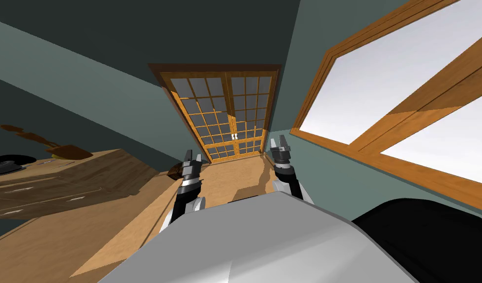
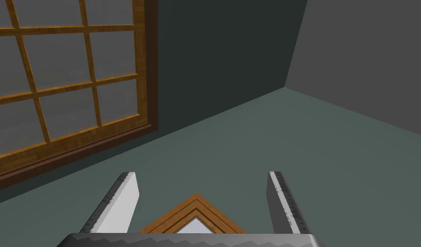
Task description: Pull the door open
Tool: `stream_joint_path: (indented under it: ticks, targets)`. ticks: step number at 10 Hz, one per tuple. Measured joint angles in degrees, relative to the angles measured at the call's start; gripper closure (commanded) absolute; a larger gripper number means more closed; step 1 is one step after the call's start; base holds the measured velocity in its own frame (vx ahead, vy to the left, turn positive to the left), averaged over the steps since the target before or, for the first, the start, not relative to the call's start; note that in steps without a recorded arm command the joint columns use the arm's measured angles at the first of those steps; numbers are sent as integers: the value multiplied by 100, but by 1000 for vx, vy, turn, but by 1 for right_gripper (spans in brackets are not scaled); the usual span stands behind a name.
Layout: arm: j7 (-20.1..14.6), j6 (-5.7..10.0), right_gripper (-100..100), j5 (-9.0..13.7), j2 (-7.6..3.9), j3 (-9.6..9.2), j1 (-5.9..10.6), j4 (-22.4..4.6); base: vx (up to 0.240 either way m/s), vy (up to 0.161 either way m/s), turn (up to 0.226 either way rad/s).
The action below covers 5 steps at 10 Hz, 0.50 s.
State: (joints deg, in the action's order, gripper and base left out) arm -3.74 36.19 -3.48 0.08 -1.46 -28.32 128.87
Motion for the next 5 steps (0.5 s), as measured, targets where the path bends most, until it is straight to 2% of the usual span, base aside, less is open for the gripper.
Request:
stream_joint_path:
  ticks: [5]
  targets:
    - [-500, 102, -100, 248, -179, -53, 134, -554, 119, 26, 51]
